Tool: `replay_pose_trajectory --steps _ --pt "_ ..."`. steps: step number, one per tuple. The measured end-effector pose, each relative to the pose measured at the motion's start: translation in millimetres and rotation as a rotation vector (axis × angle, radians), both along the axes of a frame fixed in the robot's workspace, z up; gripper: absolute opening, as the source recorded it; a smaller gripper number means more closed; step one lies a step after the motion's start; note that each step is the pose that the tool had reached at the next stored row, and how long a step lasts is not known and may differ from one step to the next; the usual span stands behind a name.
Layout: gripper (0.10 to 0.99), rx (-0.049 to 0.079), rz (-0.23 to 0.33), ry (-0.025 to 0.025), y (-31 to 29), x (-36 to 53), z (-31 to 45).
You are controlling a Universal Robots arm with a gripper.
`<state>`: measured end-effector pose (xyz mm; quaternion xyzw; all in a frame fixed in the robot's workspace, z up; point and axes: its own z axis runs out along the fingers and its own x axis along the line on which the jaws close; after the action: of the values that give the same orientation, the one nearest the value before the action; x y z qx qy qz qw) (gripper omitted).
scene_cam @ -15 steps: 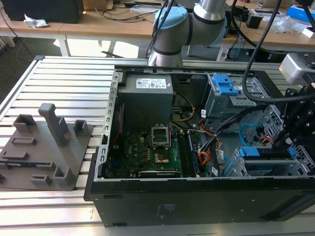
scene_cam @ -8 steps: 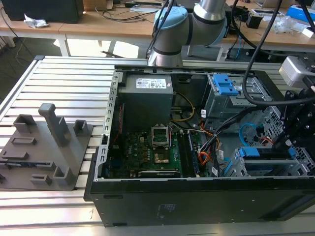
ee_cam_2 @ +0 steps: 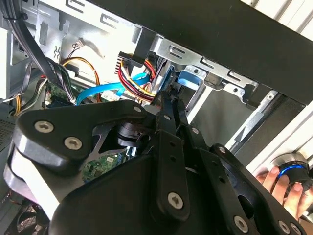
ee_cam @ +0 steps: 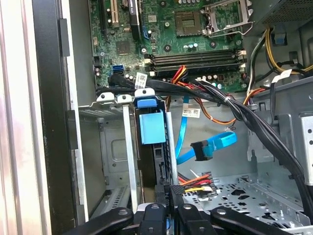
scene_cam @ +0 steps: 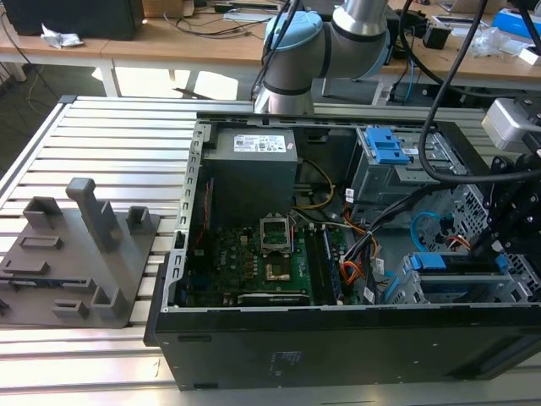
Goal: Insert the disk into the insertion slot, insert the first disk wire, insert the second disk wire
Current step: 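Insert the first disk wire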
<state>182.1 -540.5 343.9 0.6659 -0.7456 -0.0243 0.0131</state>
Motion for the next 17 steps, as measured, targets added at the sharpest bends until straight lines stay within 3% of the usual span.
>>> replay_pose_trajectory --steps 4,8,14,17 --pt "0.161 0.004 0.000 -0.0023 -0.1 -2.0 5.2" --pt "0.161 0.024 0.000 -0.0023 -2.5 -3.0 3.7" --pt "0.161 0.026 0.000 -0.0024 -6.0 -3.0 1.2" --pt "0.161 0.035 0.000 -0.0023 -6.0 -2.9 0.6"
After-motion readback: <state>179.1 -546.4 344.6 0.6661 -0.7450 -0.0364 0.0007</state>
